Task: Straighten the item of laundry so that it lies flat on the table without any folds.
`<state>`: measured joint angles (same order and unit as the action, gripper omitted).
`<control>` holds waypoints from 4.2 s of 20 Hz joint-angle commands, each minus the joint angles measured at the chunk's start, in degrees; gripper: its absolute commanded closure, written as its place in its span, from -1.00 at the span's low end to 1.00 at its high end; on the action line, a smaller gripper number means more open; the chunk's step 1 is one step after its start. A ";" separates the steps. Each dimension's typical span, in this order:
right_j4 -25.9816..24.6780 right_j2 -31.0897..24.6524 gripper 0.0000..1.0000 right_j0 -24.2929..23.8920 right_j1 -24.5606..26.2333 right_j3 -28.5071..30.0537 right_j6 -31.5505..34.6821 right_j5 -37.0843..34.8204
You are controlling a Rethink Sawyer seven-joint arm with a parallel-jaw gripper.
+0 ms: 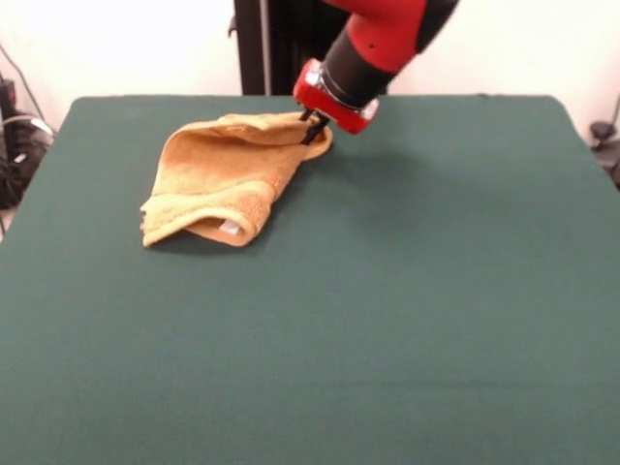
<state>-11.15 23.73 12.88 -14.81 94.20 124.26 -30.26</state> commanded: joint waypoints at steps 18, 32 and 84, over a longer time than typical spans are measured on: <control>12.79 -13.39 1.00 -2.58 -18.48 -5.06 2.22 -17.32; 11.26 -11.69 1.00 -0.03 -9.96 -9.98 7.36 -14.17; -16.64 4.36 1.00 18.62 9.77 -36.22 11.17 -10.38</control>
<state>-26.09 28.90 29.85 -7.24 62.31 124.26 -45.36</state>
